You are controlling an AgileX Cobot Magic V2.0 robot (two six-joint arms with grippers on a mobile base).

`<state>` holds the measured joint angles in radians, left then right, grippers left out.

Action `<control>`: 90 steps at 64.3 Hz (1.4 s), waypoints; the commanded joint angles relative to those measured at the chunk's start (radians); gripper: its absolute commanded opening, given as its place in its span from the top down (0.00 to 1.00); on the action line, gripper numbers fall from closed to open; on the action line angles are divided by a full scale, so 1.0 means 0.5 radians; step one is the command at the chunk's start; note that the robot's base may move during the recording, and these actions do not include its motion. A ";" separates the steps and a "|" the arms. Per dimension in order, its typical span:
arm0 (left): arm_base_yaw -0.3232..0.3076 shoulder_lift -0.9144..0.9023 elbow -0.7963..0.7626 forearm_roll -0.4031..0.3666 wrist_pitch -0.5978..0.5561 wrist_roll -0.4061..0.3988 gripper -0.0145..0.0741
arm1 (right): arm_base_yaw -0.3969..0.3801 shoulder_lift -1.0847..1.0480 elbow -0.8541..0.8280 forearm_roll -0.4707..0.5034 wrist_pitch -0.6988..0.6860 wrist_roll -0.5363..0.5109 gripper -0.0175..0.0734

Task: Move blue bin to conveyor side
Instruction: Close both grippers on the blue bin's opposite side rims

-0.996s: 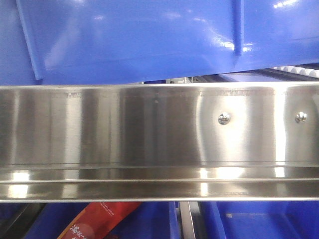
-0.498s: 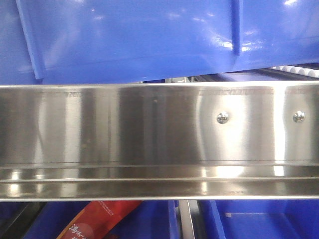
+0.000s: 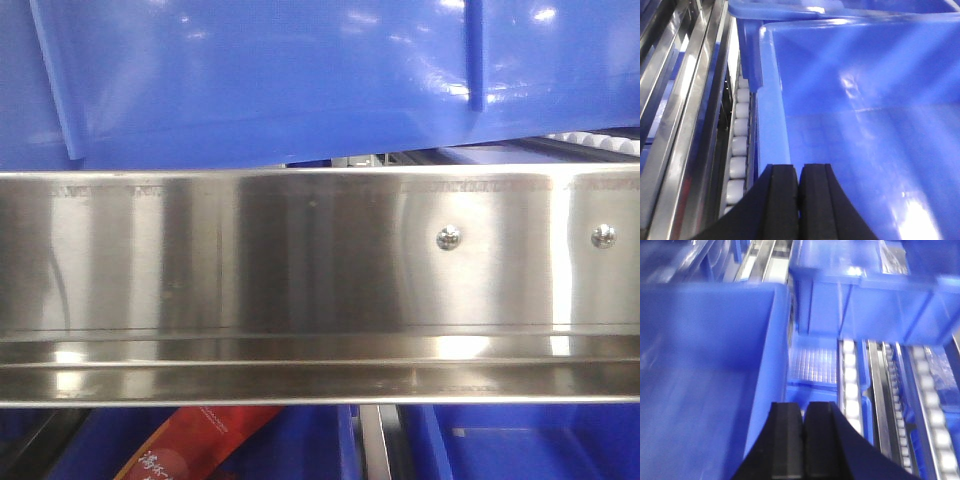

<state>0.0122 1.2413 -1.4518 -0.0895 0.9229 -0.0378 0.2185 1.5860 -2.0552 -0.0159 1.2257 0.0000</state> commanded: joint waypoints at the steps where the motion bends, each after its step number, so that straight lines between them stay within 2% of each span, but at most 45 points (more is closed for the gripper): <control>1: 0.011 0.015 -0.019 -0.010 -0.055 -0.052 0.86 | 0.006 0.065 -0.033 -0.015 -0.009 -0.058 0.89; 12: 0.011 0.025 -0.019 -0.010 -0.059 -0.051 0.86 | 0.006 0.140 -0.033 -0.011 -0.009 -0.073 0.87; 24: 0.011 0.025 -0.019 -0.010 -0.059 -0.051 0.86 | 0.006 0.171 -0.033 0.076 -0.009 -0.111 0.50; 30: 0.011 0.025 -0.019 -0.010 -0.059 -0.051 0.86 | 0.006 0.205 -0.033 0.093 -0.009 -0.111 0.42; 56: 0.011 0.025 -0.019 -0.007 -0.059 -0.051 0.86 | 0.006 0.253 0.133 0.145 -0.009 -0.121 0.42; 70: 0.011 0.025 -0.019 -0.007 -0.059 -0.051 0.86 | 0.016 0.254 0.129 0.141 -0.009 -0.215 0.42; 90: 0.011 0.027 -0.019 -0.007 -0.052 -0.051 0.86 | 0.068 0.279 0.133 0.123 -0.009 -0.224 0.42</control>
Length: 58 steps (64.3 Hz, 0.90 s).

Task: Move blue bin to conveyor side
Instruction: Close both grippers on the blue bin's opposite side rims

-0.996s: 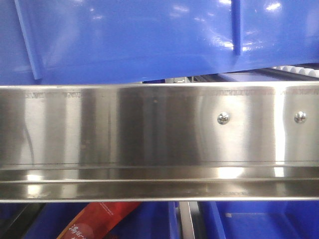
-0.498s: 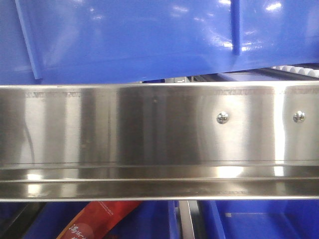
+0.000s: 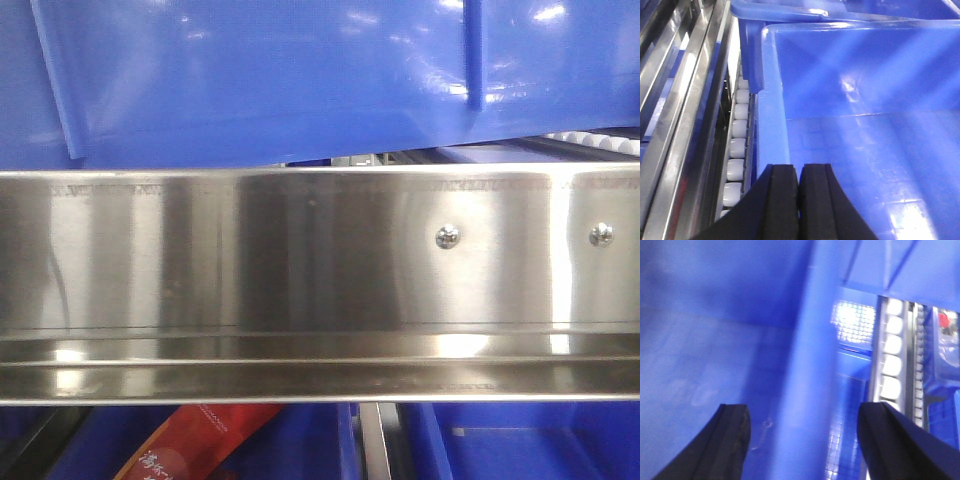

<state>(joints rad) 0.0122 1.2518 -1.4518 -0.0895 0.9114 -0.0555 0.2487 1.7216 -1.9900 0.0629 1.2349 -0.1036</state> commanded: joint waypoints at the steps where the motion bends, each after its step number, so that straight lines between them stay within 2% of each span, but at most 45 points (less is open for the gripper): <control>1: 0.011 0.006 -0.019 -0.007 -0.029 -0.016 0.86 | 0.008 0.008 0.003 -0.034 -0.028 -0.017 0.42; 16: 0.011 0.006 -0.019 -0.007 -0.029 -0.016 0.86 | 0.008 0.008 0.006 -0.054 -0.028 -0.017 0.44; 25: 0.011 0.006 -0.019 -0.007 -0.029 -0.016 0.86 | 0.008 0.008 0.006 -0.054 -0.028 -0.013 0.55; 33: 0.011 0.045 -0.019 -0.075 -0.032 -0.016 0.83 | 0.008 0.008 0.006 -0.054 -0.028 -0.013 0.65; 38: 0.011 0.080 -0.019 -0.080 -0.037 -0.016 0.74 | 0.008 0.008 0.006 -0.060 -0.028 -0.013 0.77; 43: 0.011 0.106 -0.019 -0.080 -0.081 -0.031 0.60 | 0.008 0.008 0.006 -0.073 -0.028 -0.008 0.92; 51: 0.011 0.147 -0.019 -0.080 -0.183 -0.051 0.38 | 0.008 0.008 0.006 -0.078 -0.028 -0.005 0.89; 58: 0.011 0.217 -0.029 -0.080 -0.204 -0.070 0.34 | 0.008 0.008 0.006 -0.078 -0.028 -0.005 0.89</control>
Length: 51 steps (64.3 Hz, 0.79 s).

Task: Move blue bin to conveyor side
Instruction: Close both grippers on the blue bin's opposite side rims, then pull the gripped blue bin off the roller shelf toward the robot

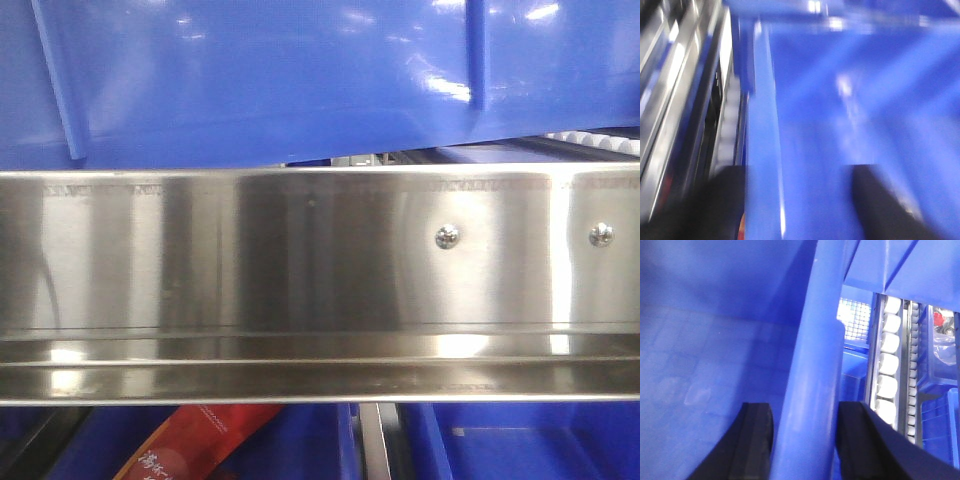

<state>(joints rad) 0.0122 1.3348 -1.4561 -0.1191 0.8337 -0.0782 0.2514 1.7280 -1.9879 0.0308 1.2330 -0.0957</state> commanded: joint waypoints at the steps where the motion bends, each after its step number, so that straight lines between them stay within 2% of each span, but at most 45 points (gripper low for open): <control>1: 0.011 0.061 -0.024 -0.020 -0.048 -0.024 0.34 | 0.003 -0.005 0.002 -0.014 -0.024 -0.020 0.89; 16: 0.011 0.220 -0.028 -0.020 -0.067 -0.045 0.36 | 0.003 -0.005 0.002 -0.014 -0.024 -0.020 0.89; 32: 0.011 0.276 -0.028 -0.020 0.101 -0.059 0.39 | 0.003 -0.005 0.002 -0.014 -0.024 -0.020 0.89; 43: 0.011 0.276 -0.028 -0.020 0.086 -0.059 0.39 | 0.003 -0.005 0.002 -0.014 -0.024 -0.020 0.89; 51: 0.011 0.276 -0.028 -0.020 0.045 -0.059 0.45 | 0.003 -0.005 0.002 -0.014 -0.024 -0.020 0.89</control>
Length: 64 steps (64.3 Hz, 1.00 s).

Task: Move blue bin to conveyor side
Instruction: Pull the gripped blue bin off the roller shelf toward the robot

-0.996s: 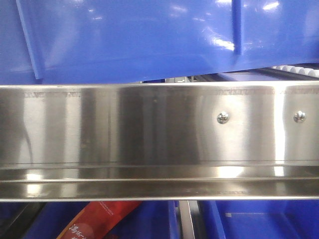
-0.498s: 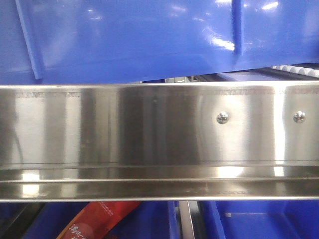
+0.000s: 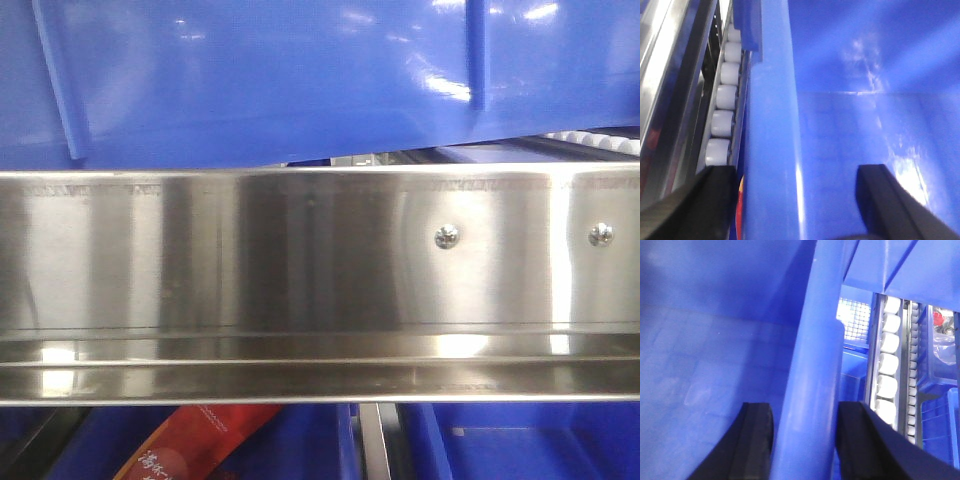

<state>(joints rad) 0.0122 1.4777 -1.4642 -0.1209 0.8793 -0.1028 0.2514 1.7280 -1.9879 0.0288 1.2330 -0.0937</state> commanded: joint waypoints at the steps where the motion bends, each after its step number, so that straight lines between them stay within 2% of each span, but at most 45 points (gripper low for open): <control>1: 0.011 -0.010 -0.012 -0.017 -0.050 -0.010 0.47 | 0.003 -0.005 0.002 -0.009 -0.024 -0.024 0.89; 8: 0.011 -0.010 -0.012 -0.017 -0.057 -0.010 0.59 | 0.003 -0.005 0.002 -0.009 -0.024 -0.024 0.89; 19: 0.011 -0.010 -0.012 -0.021 -0.026 -0.010 0.72 | 0.003 -0.005 0.002 -0.009 -0.024 -0.024 0.89; 28: 0.011 -0.010 -0.012 -0.021 -0.014 -0.010 0.88 | 0.003 -0.005 0.002 -0.009 -0.024 -0.020 0.89; 40: 0.011 -0.014 -0.064 -0.021 0.024 -0.010 0.86 | 0.003 -0.038 -0.047 -0.019 -0.024 0.101 0.89; 64: 0.011 -0.022 -0.631 -0.014 0.412 -0.010 0.86 | 0.003 -0.308 -0.107 -0.058 -0.024 0.187 0.89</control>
<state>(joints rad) 0.0190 1.4938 -1.7137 -0.1009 1.0977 -0.1055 0.2514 1.6489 -2.0130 0.0139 1.2967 -0.0068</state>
